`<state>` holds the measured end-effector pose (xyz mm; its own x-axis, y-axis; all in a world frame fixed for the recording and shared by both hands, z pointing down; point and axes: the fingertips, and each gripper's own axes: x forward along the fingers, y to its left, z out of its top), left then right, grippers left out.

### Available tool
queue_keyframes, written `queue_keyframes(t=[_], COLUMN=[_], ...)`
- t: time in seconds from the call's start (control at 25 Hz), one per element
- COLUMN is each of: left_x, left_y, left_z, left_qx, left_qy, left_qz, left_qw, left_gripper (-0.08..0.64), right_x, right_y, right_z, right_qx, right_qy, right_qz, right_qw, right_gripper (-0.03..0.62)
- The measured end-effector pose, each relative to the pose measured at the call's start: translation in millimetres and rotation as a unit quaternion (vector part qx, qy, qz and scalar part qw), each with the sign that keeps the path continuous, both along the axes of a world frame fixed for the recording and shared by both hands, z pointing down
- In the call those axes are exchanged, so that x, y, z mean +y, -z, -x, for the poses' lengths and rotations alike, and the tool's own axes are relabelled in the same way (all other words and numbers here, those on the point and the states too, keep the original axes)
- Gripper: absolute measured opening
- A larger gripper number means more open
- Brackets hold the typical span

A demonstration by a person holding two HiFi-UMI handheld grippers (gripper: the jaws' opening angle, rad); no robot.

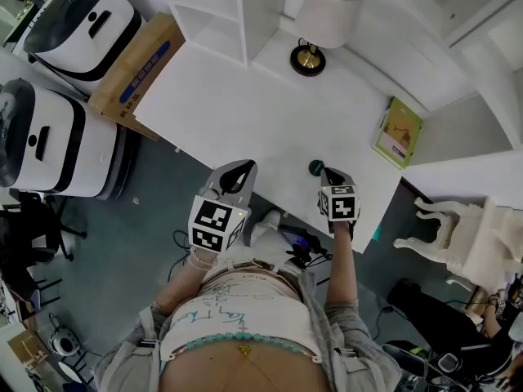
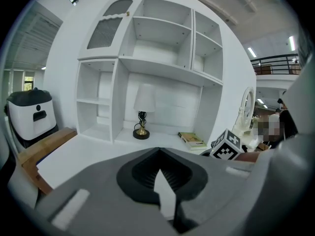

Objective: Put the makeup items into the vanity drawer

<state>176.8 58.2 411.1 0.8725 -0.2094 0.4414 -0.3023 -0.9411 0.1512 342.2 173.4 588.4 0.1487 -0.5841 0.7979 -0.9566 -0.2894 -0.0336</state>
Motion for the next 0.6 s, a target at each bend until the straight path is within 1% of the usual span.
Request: queue_keyframes(t=[0.32,0.6], left_x=[-4.6,-12.5], left_y=[-2.5,-4.4], left_z=[11.4,21.7], left_qx=[-0.006,-0.01], left_qy=[0.018,0.035], left_qz=[-0.002,0.0], left_qw=[0.9998,0.9993], left_gripper=[0.002,0.002], right_x=[-1.6,-4.8], right_y=[-27.9,-41.4], right_z=[0.2,0.1], right_qx=[-0.011,-0.02], right_qy=[0.012,0.013], right_qz=[0.028,0.041], right_qw=[0.999,0.999], right_gripper=[0.029,0.029])
